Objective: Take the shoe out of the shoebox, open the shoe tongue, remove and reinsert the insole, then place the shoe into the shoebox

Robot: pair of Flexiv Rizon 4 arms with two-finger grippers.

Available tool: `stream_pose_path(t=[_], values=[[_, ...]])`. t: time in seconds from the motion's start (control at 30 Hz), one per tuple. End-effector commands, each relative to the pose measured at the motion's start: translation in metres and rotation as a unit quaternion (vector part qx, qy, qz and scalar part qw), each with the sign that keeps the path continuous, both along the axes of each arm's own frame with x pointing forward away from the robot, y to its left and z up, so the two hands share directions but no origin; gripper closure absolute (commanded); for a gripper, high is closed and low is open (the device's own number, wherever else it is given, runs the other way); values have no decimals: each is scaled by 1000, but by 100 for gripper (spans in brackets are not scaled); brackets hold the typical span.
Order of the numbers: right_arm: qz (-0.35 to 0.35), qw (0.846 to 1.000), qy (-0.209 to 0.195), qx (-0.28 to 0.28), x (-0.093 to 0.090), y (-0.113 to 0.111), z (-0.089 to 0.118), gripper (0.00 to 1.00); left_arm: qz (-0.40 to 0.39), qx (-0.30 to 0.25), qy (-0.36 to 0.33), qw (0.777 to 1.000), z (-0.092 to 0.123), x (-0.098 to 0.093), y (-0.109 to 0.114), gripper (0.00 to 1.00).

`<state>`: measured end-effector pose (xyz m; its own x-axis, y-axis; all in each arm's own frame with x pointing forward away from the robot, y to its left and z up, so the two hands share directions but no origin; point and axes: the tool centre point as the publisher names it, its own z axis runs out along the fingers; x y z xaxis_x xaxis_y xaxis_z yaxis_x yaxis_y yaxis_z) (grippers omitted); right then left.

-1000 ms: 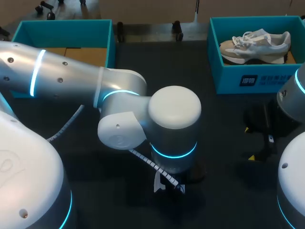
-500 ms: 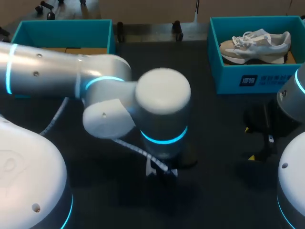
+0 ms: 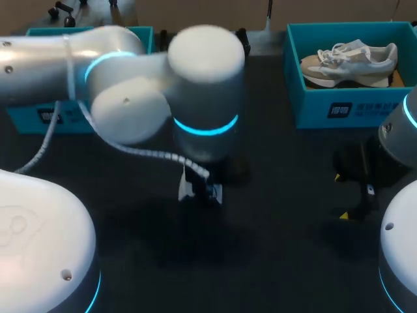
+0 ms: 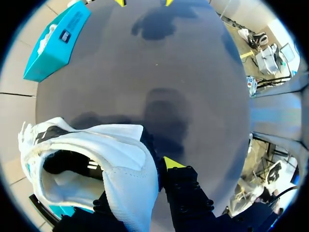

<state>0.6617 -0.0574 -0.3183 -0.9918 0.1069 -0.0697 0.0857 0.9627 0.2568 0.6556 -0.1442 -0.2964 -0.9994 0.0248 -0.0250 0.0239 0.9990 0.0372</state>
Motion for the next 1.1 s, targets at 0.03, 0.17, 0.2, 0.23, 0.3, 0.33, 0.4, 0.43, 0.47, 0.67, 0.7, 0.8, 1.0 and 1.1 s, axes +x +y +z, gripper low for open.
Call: stream_pose_path(t=[0.03,0.17,0.2,0.23,0.3,0.33,0.4,0.43,0.47,0.67,0.7,0.8,1.0,1.1], values=[[0,1000,-1,0,-1,0,0,0,3,-2,7,1000,27,13,14,100],[0,1000,-1,0,-1,0,0,0,1,-8,17,1000,38,22,22,100],[0,1000,-1,0,-1,0,0,0,-7,-6,15,1000,42,24,25,100],[0,1000,-1,0,-1,0,0,0,-20,-5,19,1000,46,26,26,100],[0,1000,-1,0,-1,0,0,0,-17,-6,18,1000,58,34,33,100],[0,1000,-1,0,-1,0,0,0,-16,2,15,1000,63,38,36,100],[0,1000,-1,0,-1,0,0,0,-6,7,22,1000,68,44,38,100],[0,1000,-1,0,-1,0,0,0,-6,7,22,1000,68,44,38,100],[0,1000,-1,0,-1,0,0,0,-6,7,22,1000,68,44,38,100],[0,1000,-1,0,-1,0,0,0,-6,7,22,1000,68,44,38,100],[0,1000,-1,0,-1,0,0,0,-6,7,22,1000,68,44,38,100],[0,1000,-1,0,-1,0,0,0,-6,7,22,1000,68,44,38,100],[0,1000,-1,0,-1,0,0,0,-6,7,22,1000,68,44,38,100],[0,1000,-1,0,-1,0,0,0,-8,4,12,1000,75,50,39,100]])
